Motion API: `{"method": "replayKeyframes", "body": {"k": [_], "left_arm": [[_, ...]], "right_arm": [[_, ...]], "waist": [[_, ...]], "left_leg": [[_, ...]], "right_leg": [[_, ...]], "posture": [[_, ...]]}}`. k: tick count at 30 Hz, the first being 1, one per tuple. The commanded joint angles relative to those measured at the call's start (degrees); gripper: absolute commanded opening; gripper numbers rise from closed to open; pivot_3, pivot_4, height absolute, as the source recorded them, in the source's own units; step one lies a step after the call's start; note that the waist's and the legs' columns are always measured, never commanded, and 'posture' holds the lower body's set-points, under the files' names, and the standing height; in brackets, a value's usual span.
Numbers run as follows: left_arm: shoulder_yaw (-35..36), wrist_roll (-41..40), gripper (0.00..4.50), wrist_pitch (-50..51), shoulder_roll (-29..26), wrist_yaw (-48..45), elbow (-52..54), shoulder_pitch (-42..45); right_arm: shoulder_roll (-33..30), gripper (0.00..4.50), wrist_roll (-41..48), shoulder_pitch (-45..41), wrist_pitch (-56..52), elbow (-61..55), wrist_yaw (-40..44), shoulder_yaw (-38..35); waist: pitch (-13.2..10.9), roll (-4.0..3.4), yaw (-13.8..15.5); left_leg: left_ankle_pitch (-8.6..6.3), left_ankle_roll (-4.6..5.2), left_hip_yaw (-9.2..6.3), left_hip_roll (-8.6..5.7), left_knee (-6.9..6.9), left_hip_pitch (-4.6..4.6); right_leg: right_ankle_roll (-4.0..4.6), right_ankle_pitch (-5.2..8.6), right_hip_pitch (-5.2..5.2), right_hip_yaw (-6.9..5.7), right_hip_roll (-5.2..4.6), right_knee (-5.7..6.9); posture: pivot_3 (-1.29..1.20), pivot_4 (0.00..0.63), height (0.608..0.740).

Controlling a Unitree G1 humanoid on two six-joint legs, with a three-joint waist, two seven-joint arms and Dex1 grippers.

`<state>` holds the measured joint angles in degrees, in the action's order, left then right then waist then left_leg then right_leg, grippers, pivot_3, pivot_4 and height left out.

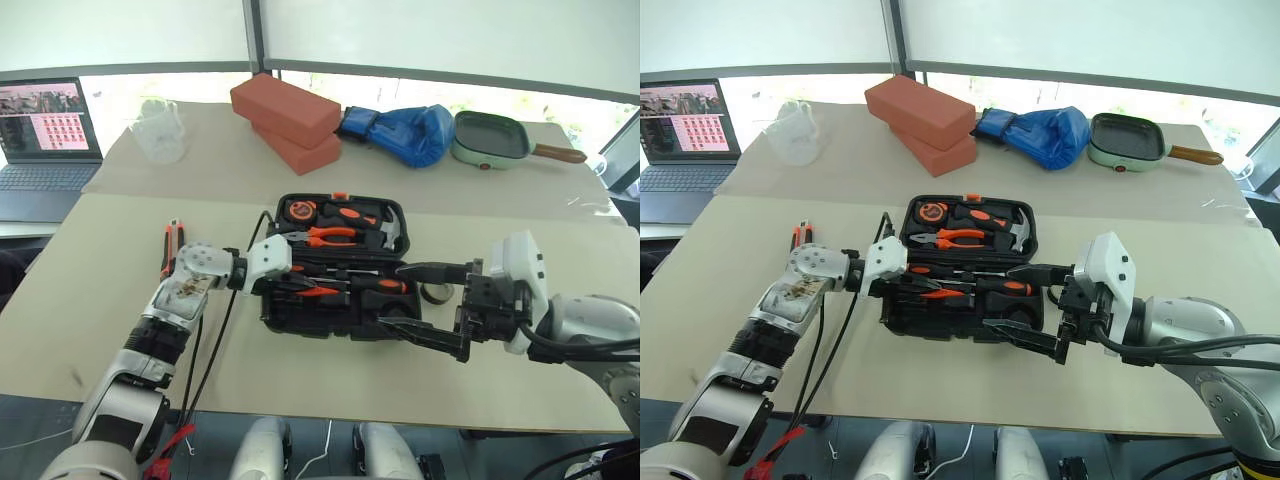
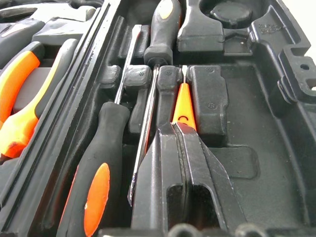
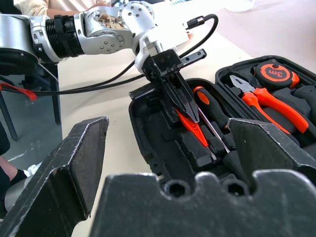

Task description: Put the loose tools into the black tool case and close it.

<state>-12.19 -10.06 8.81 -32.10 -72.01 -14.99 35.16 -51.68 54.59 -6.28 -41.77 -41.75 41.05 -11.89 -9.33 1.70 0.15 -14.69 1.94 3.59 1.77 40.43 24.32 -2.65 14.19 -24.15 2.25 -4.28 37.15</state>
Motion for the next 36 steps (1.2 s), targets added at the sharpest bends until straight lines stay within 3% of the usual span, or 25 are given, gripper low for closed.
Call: {"method": "replayKeyframes", "body": {"k": [1,5,8,12,15,18,22,25,29,36], "left_arm": [[10.7,-9.7,0.55,15.1,-4.6,3.7,11.2,0.5],[22.5,-16.2,1.89,29.2,-11.4,9.8,21.1,-6.1],[37.0,-17.5,2.97,35.6,-15.3,14.8,27.8,-19.5],[51.0,-17.2,4.46,37.9,-15.4,17.2,32.4,-36.6],[59.4,-15.8,4.49,36.9,-13.6,17.7,33.4,-48.6],[61.8,-17.6,4.49,39.0,-13.2,21.3,34.4,-49.9],[61.2,-20.4,4.49,44.6,-15.0,25.8,35.4,-45.7],[56.9,-22.9,4.49,56.7,-17.8,32.0,34.6,-36.7],[46.4,-22.1,4.49,72.9,-20.9,38.9,24.8,-17.4],[25.5,-16.6,4.49,76.7,-20.8,42.8,7.4,4.4]], "right_arm": [[0.1,4.50,-1.2,-2.1,0.9,0.4,1.3,1.4],[0.6,4.50,-4.3,-5.2,2.6,2.3,3.8,4.9],[1.5,4.50,-6.8,-9.2,4.4,4.4,7.1,8.0],[2.8,4.50,-8.1,-13.7,5.7,7.3,10.6,10.0],[3.7,4.50,-8.8,-16.7,6.4,9.7,13.1,11.2],[4.6,4.50,-9.3,-17.9,6.6,11.0,14.8,12.0],[5.5,4.50,-9.5,-18.6,6.0,12.0,16.2,12.5],[6.0,4.50,-8.9,-18.8,5.2,12.2,16.3,12.4],[6.6,4.50,-8.8,-16.8,5.2,10.3,15.7,12.4],[8.9,4.50,-10.2,-14.7,5.7,7.9,12.5,13.0]], "waist": [[0.0,0.00,-0.3],[0.0,-0.02,-1.1],[0.0,-0.04,-1.7],[0.0,0.08,-1.8],[0.0,0.11,-1.3],[0.0,0.15,0.1],[0.0,0.21,1.2],[0.1,0.26,1.0],[0.1,0.31,0.7],[0.1,0.37,-0.5]], "left_leg": [[0.00,0.00,0.00,0.03,0.00,0.00],[0.00,0.00,-0.02,0.05,-0.05,-0.03],[0.00,0.00,0.06,0.05,-0.20,-0.16],[0.01,-0.04,0.03,0.13,-0.27,-0.15],[0.02,-0.06,0.07,0.10,-0.30,-0.19],[0.02,-0.08,0.02,0.09,-0.31,-0.24],[0.07,-0.15,-0.10,0.10,-0.32,-0.48],[0.07,-0.15,-0.07,0.10,-0.35,-0.50],[0.16,-0.26,-0.10,0.06,-0.41,-0.49],[0.19,-0.32,0.05,-0.10,-0.61,-0.43]], "right_leg": [[0.01,0.00,-0.01,-0.01,0.01,0.01],[0.00,0.00,0.01,0.00,-0.02,-0.01],[0.00,0.00,0.00,0.12,-0.05,-0.02],[0.06,-0.02,-0.07,-0.03,-0.08,-0.03],[0.08,-0.03,0.00,-0.03,-0.17,-0.08],[0.11,-0.02,0.03,-0.14,-0.22,-0.09],[0.25,-0.04,0.10,-0.38,-0.28,-0.12],[0.29,-0.08,0.11,-0.36,-0.29,-0.10],[0.31,-0.10,0.22,-0.34,-0.15,0.00],[0.30,-0.10,0.02,-0.12,-0.03,0.02]], "posture": [[0.00,0.150,0.738],[0.00,0.150,0.738],[0.00,0.150,0.738],[0.00,0.150,0.738],[0.00,0.150,0.738],[0.00,0.150,0.738],[0.00,0.150,0.738],[0.00,0.150,0.738],[0.00,0.150,0.738],[0.00,0.150,0.738]]}}
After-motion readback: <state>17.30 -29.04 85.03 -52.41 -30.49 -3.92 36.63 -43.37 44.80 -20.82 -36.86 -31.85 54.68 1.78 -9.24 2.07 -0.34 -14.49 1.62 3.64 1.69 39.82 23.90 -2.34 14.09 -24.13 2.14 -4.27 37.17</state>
